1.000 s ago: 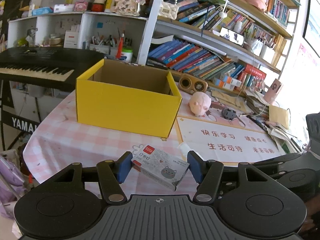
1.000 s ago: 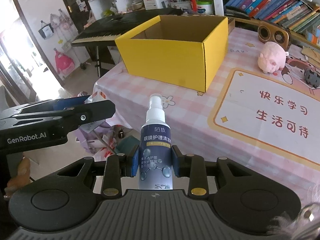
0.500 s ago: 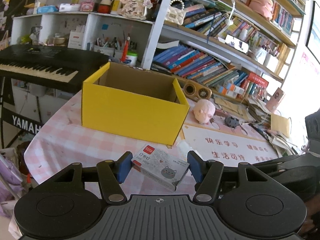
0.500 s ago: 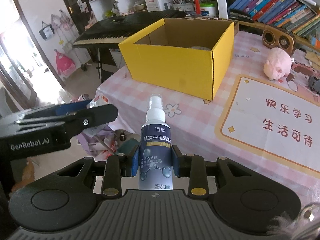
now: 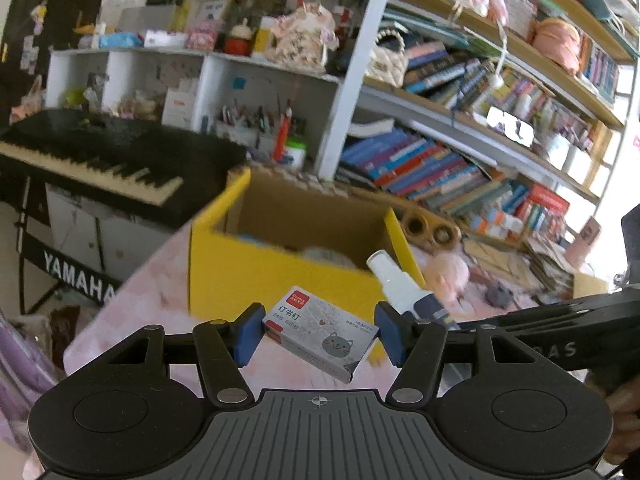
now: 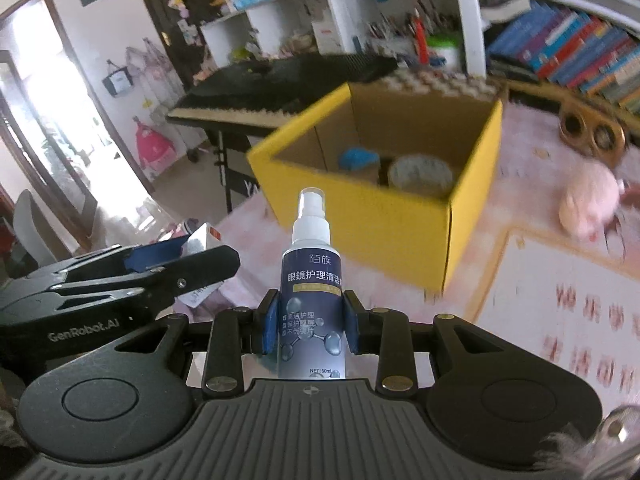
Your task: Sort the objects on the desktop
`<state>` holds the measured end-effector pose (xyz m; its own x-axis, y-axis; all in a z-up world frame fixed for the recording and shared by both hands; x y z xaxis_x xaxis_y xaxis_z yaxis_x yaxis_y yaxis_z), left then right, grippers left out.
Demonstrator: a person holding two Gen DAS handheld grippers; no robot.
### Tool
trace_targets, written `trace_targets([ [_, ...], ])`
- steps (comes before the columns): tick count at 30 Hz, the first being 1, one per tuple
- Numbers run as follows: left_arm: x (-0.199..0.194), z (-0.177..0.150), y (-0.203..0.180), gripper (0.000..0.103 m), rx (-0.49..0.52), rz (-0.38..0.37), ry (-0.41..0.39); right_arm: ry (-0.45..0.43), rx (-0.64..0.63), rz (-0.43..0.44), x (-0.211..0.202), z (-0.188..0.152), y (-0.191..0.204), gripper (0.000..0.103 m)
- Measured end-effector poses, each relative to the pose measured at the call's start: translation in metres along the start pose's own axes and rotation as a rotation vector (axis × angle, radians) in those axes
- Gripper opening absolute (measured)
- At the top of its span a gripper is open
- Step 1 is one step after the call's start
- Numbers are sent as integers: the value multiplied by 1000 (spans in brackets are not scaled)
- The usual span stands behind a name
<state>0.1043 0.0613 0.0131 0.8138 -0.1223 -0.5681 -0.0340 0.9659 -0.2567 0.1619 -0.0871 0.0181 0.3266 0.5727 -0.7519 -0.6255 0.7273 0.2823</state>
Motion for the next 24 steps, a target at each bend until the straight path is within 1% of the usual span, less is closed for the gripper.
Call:
trace_targets([
  [7,26,47,8,61,-12,58,-91,-74,-74,25,-3,62,-17,30],
  [11,51,67,10,61,-11,92,-100,-104,-114,20,2,94,-28,30],
  [14,72,74,9,61,-6,114,-81,-123,-111,34,7,115,-39,30],
  [18,102,75,8,61,19,142,-23,-137,-115,35,17,136,-52,30],
  [24,138,76,18,61,34,197,62,-90,-122,35,46,147,-70,30],
])
Point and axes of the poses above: each gripper's, at about its wrist camera, not at the fingertips, and x roughly the way its jaws point, y to its left, z to its top, the point moved 4 cm from there along x, roughly the way its jaws point, and after that the axes turned 8 degrees about y, right-handed, at the moved point
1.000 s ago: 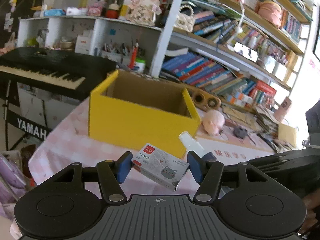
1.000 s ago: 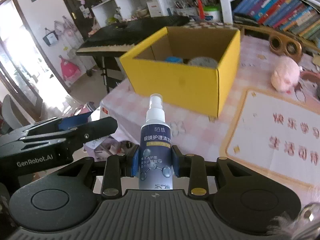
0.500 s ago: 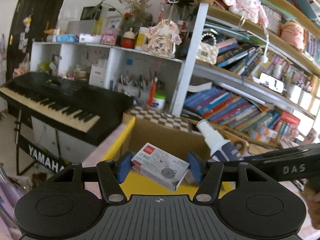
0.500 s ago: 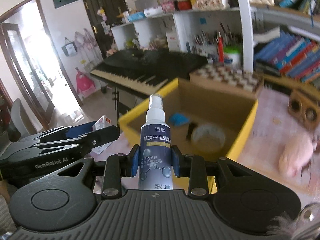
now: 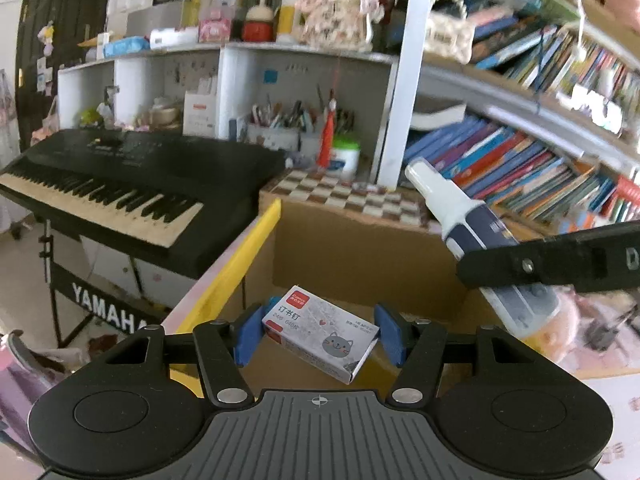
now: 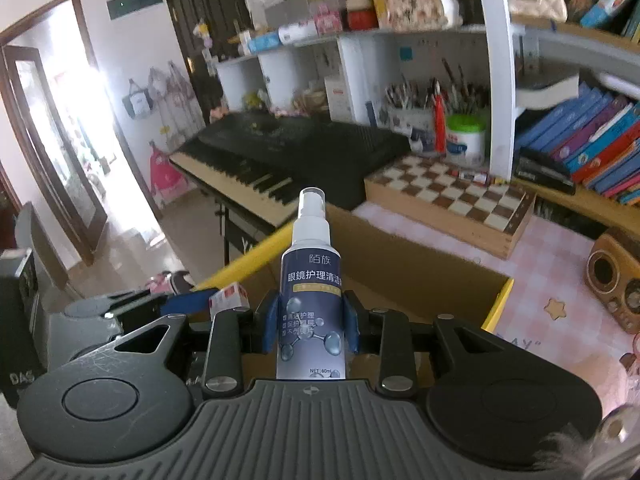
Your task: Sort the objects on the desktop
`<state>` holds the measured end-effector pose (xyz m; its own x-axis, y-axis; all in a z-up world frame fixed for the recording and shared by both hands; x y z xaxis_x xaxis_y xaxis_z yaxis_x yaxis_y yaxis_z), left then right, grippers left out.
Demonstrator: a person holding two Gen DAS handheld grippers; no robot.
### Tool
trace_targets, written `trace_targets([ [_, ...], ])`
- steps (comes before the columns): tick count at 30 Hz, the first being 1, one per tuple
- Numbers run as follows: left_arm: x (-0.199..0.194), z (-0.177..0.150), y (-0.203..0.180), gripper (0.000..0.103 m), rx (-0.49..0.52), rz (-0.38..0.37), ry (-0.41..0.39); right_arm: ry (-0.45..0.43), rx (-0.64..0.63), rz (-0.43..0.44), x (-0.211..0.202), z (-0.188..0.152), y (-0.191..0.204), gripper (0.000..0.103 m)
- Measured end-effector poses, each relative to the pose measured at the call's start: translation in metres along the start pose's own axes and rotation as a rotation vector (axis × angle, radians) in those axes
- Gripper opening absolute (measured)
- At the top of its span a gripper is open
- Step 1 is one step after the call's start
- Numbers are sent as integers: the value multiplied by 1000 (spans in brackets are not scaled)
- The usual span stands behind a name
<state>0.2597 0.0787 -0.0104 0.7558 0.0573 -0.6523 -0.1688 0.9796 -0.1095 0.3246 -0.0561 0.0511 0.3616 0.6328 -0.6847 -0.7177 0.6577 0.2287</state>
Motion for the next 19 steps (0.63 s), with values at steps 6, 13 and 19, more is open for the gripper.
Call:
trace_targets([
  [6,31,-4,-10,61,86,31,97,65,10,4,27,-13,-13,30],
  [13,49,-11,-18,61,115,57,157,116,4,24,41,-24,-21,30],
  [19,53,-10,-16,61,106,35,157,147,1,39,50,-27,-28,30],
])
Point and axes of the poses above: each gripper's, at about its wrist camera, not at the fingertips, and x roughly the way its jaws point, y to its left, z to its top, the point moved 4 cm from there along x, roughly the way its jaws point, and after that the axes turned 8 degrees about y, right-handed, at the moved point
